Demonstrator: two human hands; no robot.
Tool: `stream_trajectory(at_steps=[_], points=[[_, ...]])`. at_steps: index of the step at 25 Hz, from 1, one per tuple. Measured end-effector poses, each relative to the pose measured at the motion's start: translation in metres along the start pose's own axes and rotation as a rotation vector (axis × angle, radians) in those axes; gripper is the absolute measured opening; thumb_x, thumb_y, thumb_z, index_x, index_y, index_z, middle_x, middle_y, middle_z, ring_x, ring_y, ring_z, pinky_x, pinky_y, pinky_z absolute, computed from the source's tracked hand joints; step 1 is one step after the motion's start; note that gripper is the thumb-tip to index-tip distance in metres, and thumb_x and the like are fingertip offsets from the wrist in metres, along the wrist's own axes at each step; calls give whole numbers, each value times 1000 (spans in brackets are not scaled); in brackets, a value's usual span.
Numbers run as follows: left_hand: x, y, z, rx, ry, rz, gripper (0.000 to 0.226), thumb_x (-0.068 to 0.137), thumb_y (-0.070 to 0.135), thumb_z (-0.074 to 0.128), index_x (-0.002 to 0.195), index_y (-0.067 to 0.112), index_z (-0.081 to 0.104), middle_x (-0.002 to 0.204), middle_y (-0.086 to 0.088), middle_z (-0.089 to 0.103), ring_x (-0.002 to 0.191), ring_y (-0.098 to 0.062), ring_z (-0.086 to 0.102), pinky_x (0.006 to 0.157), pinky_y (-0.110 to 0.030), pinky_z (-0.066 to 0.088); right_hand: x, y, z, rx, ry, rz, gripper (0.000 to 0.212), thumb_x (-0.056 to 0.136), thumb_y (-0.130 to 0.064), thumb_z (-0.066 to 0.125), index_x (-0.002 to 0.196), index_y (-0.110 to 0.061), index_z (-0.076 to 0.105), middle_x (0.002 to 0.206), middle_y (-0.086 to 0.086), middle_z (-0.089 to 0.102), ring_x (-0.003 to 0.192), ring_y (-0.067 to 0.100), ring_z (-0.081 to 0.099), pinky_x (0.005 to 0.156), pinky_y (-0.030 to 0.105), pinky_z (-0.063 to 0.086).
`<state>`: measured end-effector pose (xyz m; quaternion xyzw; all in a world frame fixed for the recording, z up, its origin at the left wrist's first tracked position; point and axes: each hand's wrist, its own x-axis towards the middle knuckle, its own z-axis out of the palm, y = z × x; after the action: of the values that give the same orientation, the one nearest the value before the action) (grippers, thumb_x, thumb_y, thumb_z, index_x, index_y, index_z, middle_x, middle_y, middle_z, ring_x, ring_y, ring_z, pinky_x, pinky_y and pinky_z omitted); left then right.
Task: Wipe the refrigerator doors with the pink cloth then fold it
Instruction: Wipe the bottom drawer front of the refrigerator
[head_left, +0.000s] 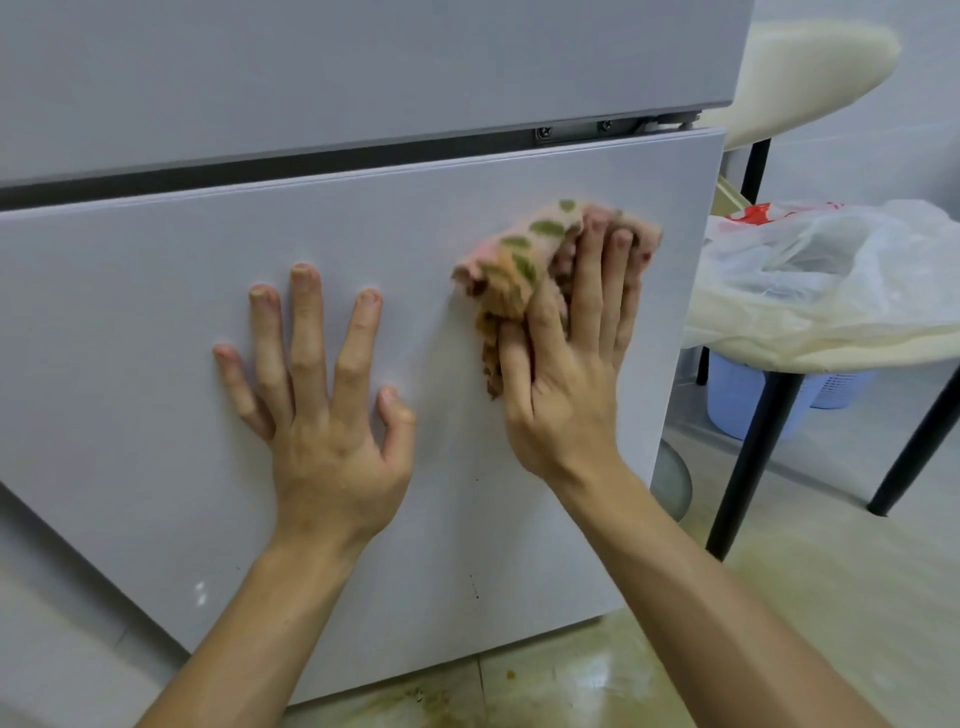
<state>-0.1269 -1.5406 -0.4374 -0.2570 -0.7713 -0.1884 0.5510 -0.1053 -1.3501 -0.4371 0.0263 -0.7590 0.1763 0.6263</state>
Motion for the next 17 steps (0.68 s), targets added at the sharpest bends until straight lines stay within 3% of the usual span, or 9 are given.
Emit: stream_trajectory(at_steps=[3, 5, 8, 10, 13, 15, 17], points=[[-1, -1, 0, 10, 3, 8, 73, 93, 17, 59, 162, 19, 35, 171, -17, 20, 159, -44, 13, 125, -65, 1, -26, -4, 9, 13, 15, -24, 52, 110, -31, 40, 159, -16, 31, 172, 18, 11, 160, 39, 5, 130, 55, 4], [-1, -2, 0, 9, 6, 8, 74, 93, 18, 60, 162, 19, 34, 171, -16, 19, 159, -45, 13, 125, -64, 1, -92, 4, 14, -7, -115, -143, 50, 109, -33, 46, 156, -18, 38, 176, 7, -1, 163, 33, 2, 130, 54, 6], [0, 2, 1, 15, 3, -8, 73, 93, 16, 60, 161, 17, 35, 170, -20, 21, 158, -45, 13, 126, -62, -2, -173, 16, 17, -113, -345, -230, 56, 101, -37, 57, 154, -27, 42, 177, 3, 0, 163, 26, 4, 132, 49, 3], [1, 4, 0, 7, -2, -13, 72, 93, 15, 59, 161, 15, 36, 170, -20, 21, 158, -45, 12, 126, -62, -2, -182, 21, 15, -158, -393, -242, 57, 100, -38, 56, 154, -29, 41, 177, 2, -1, 163, 24, 2, 132, 47, 1], [-2, 0, -3, -11, -28, -11, 73, 94, 17, 59, 162, 18, 33, 172, -18, 17, 161, -38, 8, 127, -61, -1, -126, 6, 9, -92, -332, -264, 57, 108, -33, 47, 162, -26, 31, 177, 2, -5, 163, 23, 0, 132, 46, 0], [-11, -3, -6, -31, -51, -45, 75, 94, 19, 58, 163, 21, 28, 172, -20, 14, 162, -31, 1, 129, -59, 1, -61, -21, 11, -11, -203, -170, 57, 112, -32, 37, 166, -24, 21, 175, 4, -4, 163, 23, -4, 132, 47, 0], [-19, -8, -11, -31, -71, -68, 73, 96, 20, 55, 163, 21, 27, 173, -20, 12, 163, -28, 0, 129, -58, 3, -7, -47, 17, 43, -76, -73, 58, 111, -29, 40, 164, -16, 23, 171, 10, 8, 162, 29, 0, 131, 50, 1]])
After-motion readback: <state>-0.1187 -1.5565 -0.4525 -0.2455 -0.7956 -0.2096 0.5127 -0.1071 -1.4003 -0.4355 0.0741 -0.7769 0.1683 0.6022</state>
